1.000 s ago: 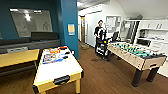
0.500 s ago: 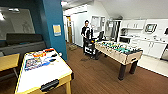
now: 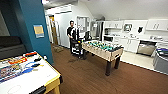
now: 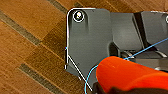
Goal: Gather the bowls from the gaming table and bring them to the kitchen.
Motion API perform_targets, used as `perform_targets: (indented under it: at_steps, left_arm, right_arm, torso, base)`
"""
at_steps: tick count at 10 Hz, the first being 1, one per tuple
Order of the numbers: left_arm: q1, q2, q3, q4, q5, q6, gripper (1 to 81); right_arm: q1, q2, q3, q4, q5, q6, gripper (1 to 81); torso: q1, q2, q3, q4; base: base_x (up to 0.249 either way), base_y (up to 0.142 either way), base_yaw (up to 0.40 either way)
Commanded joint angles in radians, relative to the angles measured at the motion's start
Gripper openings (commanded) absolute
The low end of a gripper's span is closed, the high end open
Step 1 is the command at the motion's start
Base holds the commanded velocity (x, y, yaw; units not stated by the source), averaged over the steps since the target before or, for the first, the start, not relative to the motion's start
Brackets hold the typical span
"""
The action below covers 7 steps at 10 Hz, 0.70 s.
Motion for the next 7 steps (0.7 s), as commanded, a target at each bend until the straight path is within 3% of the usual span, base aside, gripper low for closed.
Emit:
perform_targets:
  at_steps: [1,4,7]
  left_arm:
    - [-0.045,-0.010,-0.011,0.001,0.055,0.004,1.0]
    - [-0.045,-0.003,-0.011,0.001,0.055,0.006,1.0]
    - [-0.045,0.004,-0.011,0.002,0.055,0.009,1.0]
  right_arm:
    - [0.038,-0.026,0.008,0.000,-0.048,0.005,1.0]
    - [0.026,-0.031,0.077,-0.011,-0.042,0.003,1.0]
    - [0.026,-0.036,0.077,-0.011,-0.038,0.003,1.0]
  torso:
    - [0.000,0.000,0.000,0.000]
    - [0.000,0.000,0.000,0.000]
    - [0.000,0.000,0.000,0.000]
  base:
    - [0.000,0.000,-0.400]
    - [0.000,0.000,-0.400]
    - [0.000,0.000,-0.400]
